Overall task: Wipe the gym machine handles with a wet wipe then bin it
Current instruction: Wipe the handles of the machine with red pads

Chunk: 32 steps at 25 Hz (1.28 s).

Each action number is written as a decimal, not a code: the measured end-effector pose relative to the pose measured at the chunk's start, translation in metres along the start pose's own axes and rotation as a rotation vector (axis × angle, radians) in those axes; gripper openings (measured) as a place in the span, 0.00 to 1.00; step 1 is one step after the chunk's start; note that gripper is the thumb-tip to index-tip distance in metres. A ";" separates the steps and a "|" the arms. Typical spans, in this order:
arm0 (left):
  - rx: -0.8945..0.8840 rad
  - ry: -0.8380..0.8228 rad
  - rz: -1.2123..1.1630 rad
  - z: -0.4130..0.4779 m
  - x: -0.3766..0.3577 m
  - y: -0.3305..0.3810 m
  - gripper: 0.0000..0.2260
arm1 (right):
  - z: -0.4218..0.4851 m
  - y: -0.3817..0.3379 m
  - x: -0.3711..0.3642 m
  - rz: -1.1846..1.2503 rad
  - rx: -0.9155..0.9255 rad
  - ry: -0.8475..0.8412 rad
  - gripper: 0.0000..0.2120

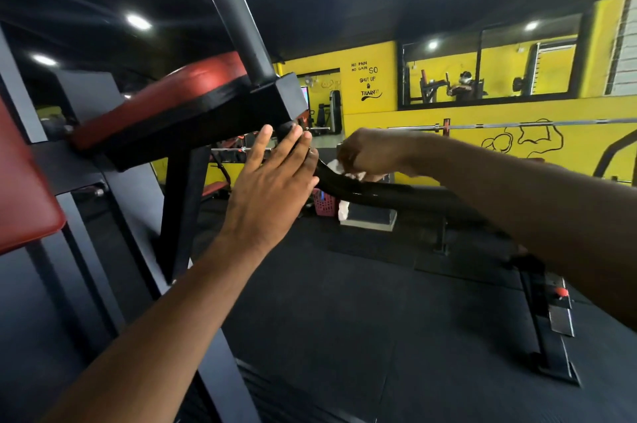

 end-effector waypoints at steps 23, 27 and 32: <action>-0.058 0.230 -0.127 -0.005 -0.014 -0.013 0.19 | -0.065 0.013 -0.091 -0.343 0.427 1.127 0.19; -0.062 0.252 -0.208 -0.003 -0.017 -0.011 0.18 | -0.060 0.012 -0.097 -0.247 0.395 1.177 0.16; -0.027 0.307 -0.296 -0.004 -0.023 -0.008 0.17 | -0.068 0.027 -0.105 -0.196 0.395 1.335 0.13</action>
Point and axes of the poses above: each hand's wrist, its own z-axis towards the middle knuckle, its own x-axis out of the back of the hand, y = z × x, the point moved 6 cm from there along z, towards the middle knuckle, and after that the axes turned 6 degrees about z, right-handed, at the moved point
